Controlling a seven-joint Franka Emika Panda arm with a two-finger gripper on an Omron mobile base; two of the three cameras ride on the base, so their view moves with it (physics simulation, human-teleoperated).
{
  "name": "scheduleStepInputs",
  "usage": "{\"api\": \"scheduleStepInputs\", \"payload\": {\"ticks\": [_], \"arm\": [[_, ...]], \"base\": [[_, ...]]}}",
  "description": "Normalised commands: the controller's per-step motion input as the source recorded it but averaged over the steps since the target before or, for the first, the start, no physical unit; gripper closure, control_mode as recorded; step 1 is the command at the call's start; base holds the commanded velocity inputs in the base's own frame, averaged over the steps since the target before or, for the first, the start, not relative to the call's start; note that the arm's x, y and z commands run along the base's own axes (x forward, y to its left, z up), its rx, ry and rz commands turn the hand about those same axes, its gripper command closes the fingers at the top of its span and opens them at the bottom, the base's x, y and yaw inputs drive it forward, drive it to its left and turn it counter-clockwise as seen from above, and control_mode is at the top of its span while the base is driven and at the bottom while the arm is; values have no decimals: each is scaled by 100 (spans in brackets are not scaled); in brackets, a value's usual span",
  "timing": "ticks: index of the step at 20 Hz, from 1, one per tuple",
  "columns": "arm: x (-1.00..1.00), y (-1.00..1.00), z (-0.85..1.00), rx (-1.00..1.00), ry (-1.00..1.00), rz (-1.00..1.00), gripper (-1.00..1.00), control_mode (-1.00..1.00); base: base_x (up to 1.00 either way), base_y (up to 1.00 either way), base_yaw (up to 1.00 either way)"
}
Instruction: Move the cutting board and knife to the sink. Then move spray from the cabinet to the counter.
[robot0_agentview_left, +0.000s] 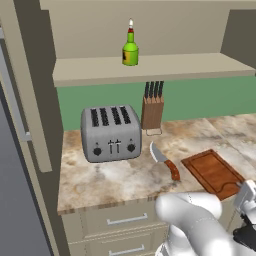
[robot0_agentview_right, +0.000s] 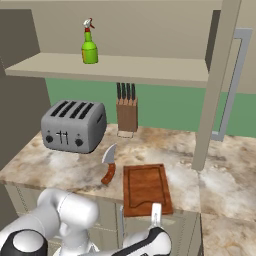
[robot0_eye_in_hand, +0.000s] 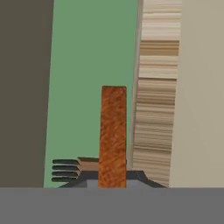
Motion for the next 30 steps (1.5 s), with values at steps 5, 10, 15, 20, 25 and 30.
{"api": "scheduleStepInputs", "payload": {"ticks": [5, 10, 15, 20, 25, 30], "arm": [[-25, 2, 53, 1, -10, 0, 100, -100], [-19, 12, 56, 0, -5, 0, 100, -100], [-11, 15, 53, 0, 5, 0, 100, -100], [-7, 17, 53, 0, 12, 0, 100, -100], [-8, 18, 57, 0, 10, 0, 100, -100], [-14, 23, 57, 2, 14, 1, 100, -100]], "base": [[0, 0, 0], [0, 0, 0], [0, 0, 0], [0, 0, 0], [0, 0, 0], [0, 0, 0]]}}
